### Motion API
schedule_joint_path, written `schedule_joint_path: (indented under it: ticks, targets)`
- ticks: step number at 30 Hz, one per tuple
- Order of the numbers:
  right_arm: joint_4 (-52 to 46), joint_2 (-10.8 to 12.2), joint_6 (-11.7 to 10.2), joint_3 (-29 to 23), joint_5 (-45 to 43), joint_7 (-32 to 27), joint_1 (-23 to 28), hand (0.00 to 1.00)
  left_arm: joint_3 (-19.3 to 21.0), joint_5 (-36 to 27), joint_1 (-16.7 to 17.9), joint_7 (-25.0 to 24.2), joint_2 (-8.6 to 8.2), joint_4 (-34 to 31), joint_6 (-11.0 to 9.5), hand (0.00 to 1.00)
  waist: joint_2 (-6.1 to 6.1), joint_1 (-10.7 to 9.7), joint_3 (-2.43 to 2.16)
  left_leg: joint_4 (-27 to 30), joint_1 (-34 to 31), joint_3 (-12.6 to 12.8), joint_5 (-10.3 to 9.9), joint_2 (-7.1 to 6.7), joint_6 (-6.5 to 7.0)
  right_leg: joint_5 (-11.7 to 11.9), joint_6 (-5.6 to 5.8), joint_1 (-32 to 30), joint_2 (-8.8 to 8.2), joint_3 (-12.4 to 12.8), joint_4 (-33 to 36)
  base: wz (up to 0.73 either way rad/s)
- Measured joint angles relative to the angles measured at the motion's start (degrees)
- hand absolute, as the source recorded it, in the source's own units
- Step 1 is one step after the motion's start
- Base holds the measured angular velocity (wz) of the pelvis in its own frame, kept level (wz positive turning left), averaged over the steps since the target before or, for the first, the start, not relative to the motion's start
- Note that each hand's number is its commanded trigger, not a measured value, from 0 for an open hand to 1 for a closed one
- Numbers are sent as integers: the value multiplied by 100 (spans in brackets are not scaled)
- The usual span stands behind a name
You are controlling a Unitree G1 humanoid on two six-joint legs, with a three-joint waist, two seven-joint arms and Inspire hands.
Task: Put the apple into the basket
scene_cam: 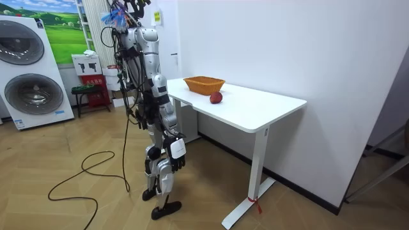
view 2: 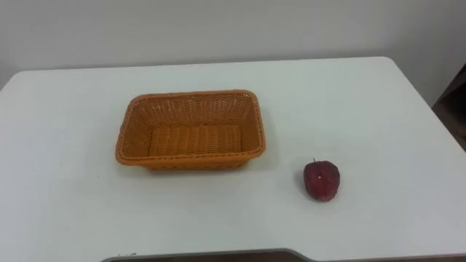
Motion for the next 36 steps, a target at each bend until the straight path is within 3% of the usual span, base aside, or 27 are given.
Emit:
schedule_joint_path:
  ticks: [10, 13, 17, 22, 24, 27, 32, 36]
  targets:
    - [-9, -5, -48, -6, 333, -181, -23, 0, 1, -12, -5, 17, 0, -3, -19, 0, -18, 13, 5, -33, 12, 48, 0, -1, -1, -30, -3, -23, 7, 96, -27, -2]
    - [2, -19, -20, -30, 1140, -358, 40, 0, 23, -2, -4, 126, -4, -8, -59, 0, -25, 15, 7, -34, 25, 91, 0, 6, -1, -31, -2, -23, 13, 142, -15, -5]
    - [-1, -21, 1, -950, 2873, -731, 267, 0, 271, 2, 13, 186, 6, -102, -177, 0, -18, -28, 48, -40, 30, 119, -1, 13, 1, -33, 1, -44, 10, 158, 76, -4]
    - [-888, -12, -369, -2389, 5786, -1304, 150, 0, 609, -138, 132, 397, 24, -204, -351, 0, -20, -310, 59, -103, 86, 227, -6, 15, 9, -33, 1, -46, 15, 240, 65, -12]
    - [-1364, -31, -678, -2922, 6997, -1635, -9, 0, 813, -295, 183, 498, 83, -223, -556, 0, -59, -370, 51, -96, 97, 251, -7, 12, 10, -42, 8, -72, 15, 275, 48, -6]
    - [-1952, -48, -1021, -3403, 7936, -2103, -95, 0, 962, -330, 215, 554, 219, -255, -680, 0, -109, -390, 40, -82, 81, 248, -7, 4, 10, -55, 14, -89, 11, 282, 42, 0]
    - [-2248, -135, -1378, -3880, 8263, -2776, -291, 0, 1150, -311, 295, 652, 293, -353, -687, 0, -197, -459, -24, -47, -51, 238, -7, 1, 12, -51, 17, -158, 14, 290, 66, 3]
    - [-2932, -223, -1584, -4111, 7913, -3471, -293, 0, 1269, -114, 391, 679, 297, -583, -750, 0, -214, -476, -4, -72, -77, 248, -6, 1, 12, -50, 18, -185, 14, 260, 58, 0]
